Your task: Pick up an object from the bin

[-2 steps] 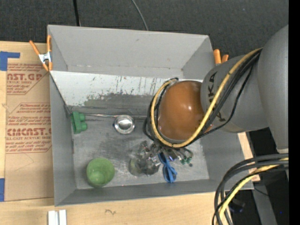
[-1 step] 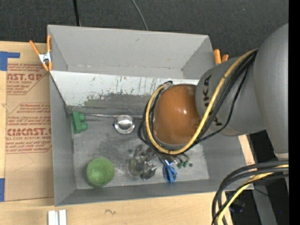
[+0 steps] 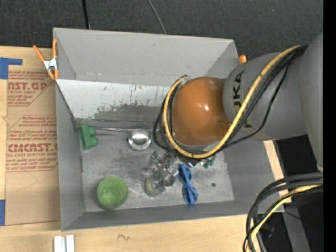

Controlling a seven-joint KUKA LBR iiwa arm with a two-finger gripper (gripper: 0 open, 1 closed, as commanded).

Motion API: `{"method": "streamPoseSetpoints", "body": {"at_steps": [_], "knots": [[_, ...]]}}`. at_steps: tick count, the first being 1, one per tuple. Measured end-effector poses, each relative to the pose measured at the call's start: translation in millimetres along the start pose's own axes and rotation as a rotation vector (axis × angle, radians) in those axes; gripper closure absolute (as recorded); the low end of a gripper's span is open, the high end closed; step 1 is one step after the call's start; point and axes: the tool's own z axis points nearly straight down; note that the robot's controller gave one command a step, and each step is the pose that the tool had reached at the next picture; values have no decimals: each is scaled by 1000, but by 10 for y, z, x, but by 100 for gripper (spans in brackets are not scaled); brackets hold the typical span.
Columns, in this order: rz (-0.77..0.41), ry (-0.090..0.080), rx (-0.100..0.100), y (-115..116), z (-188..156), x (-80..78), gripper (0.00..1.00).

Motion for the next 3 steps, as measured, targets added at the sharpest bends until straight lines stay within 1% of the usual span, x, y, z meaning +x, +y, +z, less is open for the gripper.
{"method": "streamPoseSetpoints", "body": {"at_steps": [1, 2, 3], "knots": [[-140, -2, 1, 303, -564, 61, 100], [-141, -5, 4, 307, -1150, 80, 100], [-55, 6, -6, 339, 183, -275, 100]]}}
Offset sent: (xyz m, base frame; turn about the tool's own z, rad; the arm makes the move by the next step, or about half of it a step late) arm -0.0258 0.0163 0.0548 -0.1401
